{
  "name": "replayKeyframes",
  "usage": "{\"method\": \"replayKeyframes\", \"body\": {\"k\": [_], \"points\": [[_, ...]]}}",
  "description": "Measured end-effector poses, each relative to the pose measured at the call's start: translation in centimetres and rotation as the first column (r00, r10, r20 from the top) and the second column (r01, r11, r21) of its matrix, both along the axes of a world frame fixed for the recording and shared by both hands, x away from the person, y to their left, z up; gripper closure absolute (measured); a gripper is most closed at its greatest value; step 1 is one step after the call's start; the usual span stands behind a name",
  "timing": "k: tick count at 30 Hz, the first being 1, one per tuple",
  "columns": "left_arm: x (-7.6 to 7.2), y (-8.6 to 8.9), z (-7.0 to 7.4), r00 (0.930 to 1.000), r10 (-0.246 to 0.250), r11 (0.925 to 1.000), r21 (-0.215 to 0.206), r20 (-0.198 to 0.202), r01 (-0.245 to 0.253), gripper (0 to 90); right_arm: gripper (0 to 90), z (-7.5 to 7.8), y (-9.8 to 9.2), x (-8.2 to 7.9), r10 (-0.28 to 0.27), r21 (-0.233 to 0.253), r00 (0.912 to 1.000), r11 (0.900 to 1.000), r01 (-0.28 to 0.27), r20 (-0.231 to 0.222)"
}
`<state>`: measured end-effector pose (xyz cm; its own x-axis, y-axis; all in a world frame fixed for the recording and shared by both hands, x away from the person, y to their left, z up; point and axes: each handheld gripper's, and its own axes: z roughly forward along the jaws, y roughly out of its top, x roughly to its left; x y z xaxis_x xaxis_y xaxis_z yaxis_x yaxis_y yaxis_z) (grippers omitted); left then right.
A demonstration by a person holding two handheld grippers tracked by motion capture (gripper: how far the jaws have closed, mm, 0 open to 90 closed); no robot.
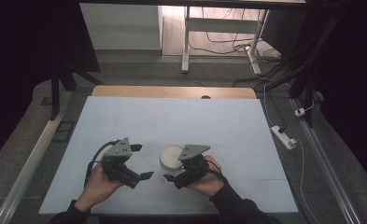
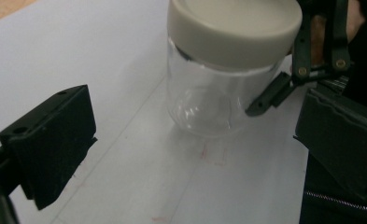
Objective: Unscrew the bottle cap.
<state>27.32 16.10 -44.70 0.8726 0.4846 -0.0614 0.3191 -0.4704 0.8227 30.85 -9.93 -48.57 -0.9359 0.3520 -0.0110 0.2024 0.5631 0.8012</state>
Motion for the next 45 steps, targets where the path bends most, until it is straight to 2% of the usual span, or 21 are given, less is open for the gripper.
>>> {"method": "replayKeyframes", "body": {"k": [12,18,24,27,31,36,40,43,45], "points": [[1.5,-2.8,0.5,0.9970,-0.078,0.9970,-0.006,-0.008,0.078,0.0,6.6,0.0,0.1,-0.1,0.010,0.003,0.9999,1.000,-0.010,-0.002],[2.1,-3.9,0.8,0.9912,-0.132,0.9911,-0.017,-0.004,0.132,0.0,6.6,0.1,0.1,-0.2,0.018,0.000,0.9998,1.000,-0.018,-0.007],[2.6,-5.1,0.8,0.9848,-0.174,0.9848,0.004,0.001,0.174,0.0,6.6,0.0,0.2,-0.2,0.029,0.005,0.9995,1.000,-0.029,-0.012],[2.9,-5.5,0.8,0.9802,-0.198,0.9800,0.023,0.004,0.198,0.0,6.6,0.0,0.3,-0.2,0.032,0.005,0.9995,0.999,-0.032,-0.009],[3.1,-6.1,0.8,0.9725,-0.233,0.9724,0.018,0.005,0.233,0.6,6.6,0.0,0.3,-0.3,0.044,0.006,0.9989,0.999,-0.044,-0.014],[3.4,-6.1,0.9,0.9551,-0.296,0.9552,0.021,0.017,0.295,4.1,6.6,0.1,0.3,-0.4,0.071,0.015,0.9973,0.997,-0.071,-0.016],[3.5,-5.9,0.9,0.9475,-0.319,0.9476,0.021,0.022,0.319,6.9,6.6,0.1,0.4,-0.5,0.089,0.019,0.9959,0.996,-0.089,-0.018],[3.5,-5.9,0.9,0.9500,-0.312,0.9502,0.015,0.020,0.311,7.5,6.6,0.1,0.4,-0.5,0.089,0.023,0.9958,0.996,-0.088,-0.021],[3.5,-6.0,0.8,0.9568,-0.290,0.9569,0.017,0.018,0.290,7.6,6.6,0.1,0.4,-0.4,0.084,0.018,0.9963,0.996,-0.083,-0.019]]}}
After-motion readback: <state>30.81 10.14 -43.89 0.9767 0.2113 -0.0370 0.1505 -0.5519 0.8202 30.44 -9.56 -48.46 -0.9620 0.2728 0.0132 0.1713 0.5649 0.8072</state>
